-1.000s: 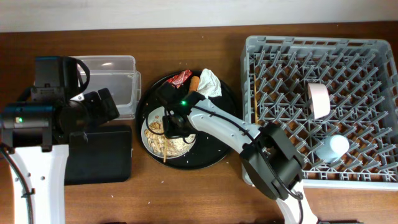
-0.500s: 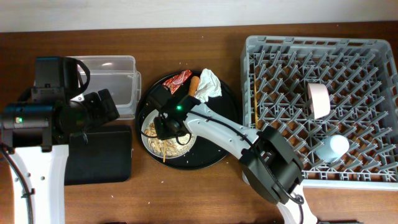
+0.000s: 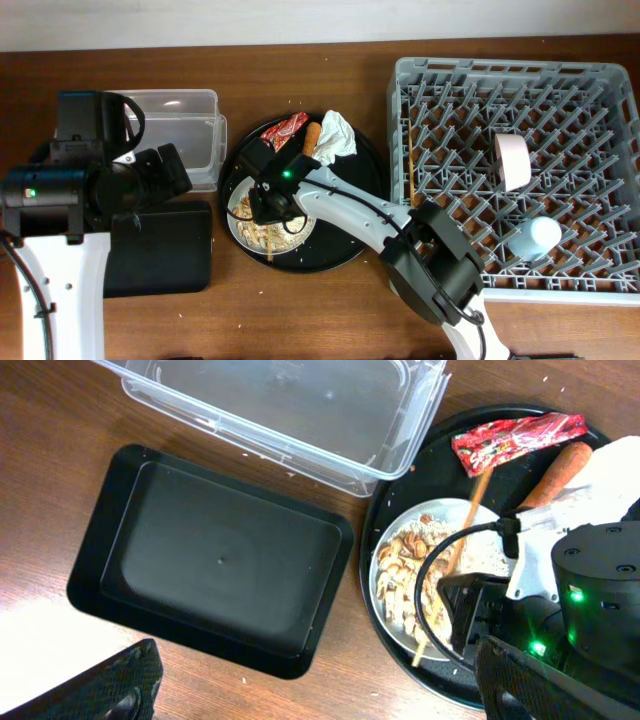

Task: Sort waste into correct bins and load items into the dishwasher rack

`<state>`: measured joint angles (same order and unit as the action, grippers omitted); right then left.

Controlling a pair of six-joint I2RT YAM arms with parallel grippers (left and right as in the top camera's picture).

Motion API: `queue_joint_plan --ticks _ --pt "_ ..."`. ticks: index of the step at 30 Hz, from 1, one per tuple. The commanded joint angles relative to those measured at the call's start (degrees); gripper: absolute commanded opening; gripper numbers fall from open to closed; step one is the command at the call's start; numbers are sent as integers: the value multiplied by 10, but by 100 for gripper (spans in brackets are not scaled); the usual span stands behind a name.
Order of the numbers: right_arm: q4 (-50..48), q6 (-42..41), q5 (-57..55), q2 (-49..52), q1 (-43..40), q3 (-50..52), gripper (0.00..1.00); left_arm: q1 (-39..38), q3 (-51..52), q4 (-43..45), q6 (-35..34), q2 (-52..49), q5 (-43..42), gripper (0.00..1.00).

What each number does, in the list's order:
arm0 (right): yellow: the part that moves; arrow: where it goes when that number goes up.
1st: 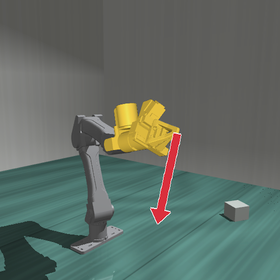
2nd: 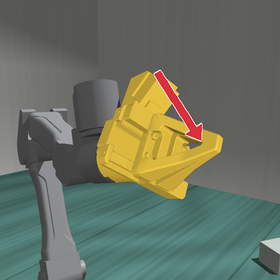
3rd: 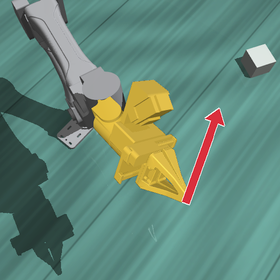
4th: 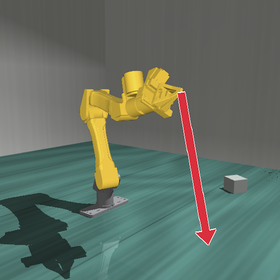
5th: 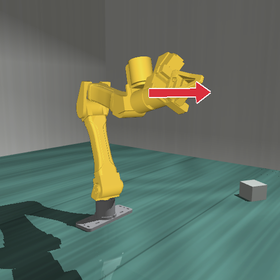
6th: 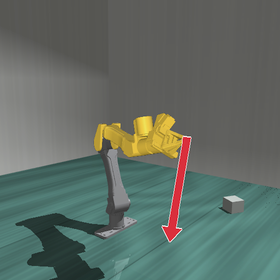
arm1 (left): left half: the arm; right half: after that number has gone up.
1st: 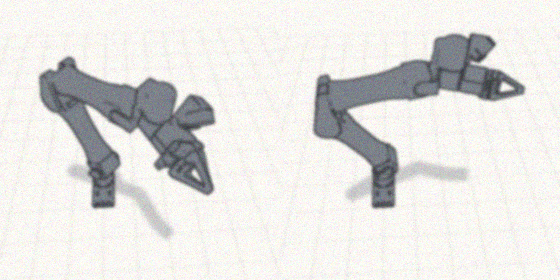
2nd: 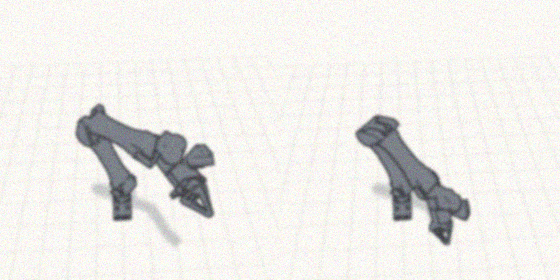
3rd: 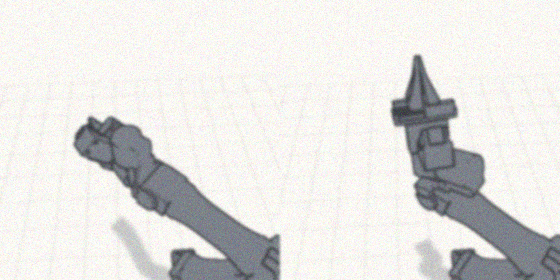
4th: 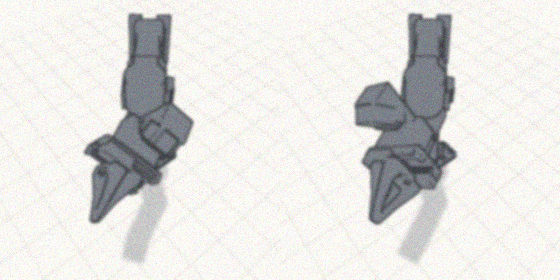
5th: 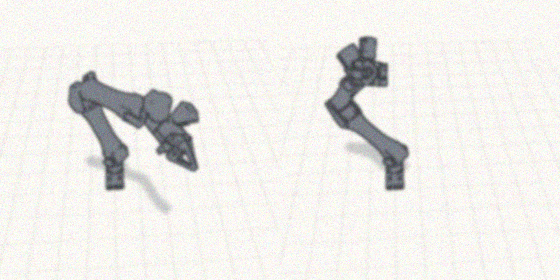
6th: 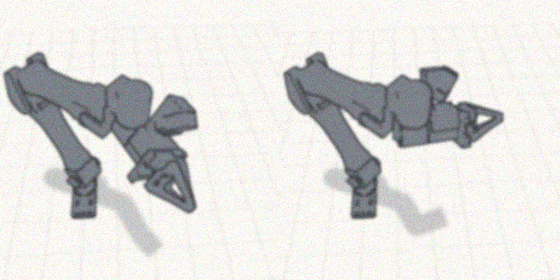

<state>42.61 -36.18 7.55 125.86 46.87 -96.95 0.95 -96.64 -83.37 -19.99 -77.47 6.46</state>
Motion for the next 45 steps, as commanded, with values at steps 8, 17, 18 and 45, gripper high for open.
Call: queue_joint_plan --ticks 8,17,18,45 --pt "94 99 -8 -194 -110 -2 4 2 2 2 -2 1 4 99" --pt "235 212 -14 -236 -348 12 4 2 2 19 -1 1 -59 99" --pt "233 207 -30 -220 -347 17 4 2 2 18 -1 1 -62 99" --pt "260 240 -23 -528 -345 -27 82 -113 2 57 3 -12 -52 99"
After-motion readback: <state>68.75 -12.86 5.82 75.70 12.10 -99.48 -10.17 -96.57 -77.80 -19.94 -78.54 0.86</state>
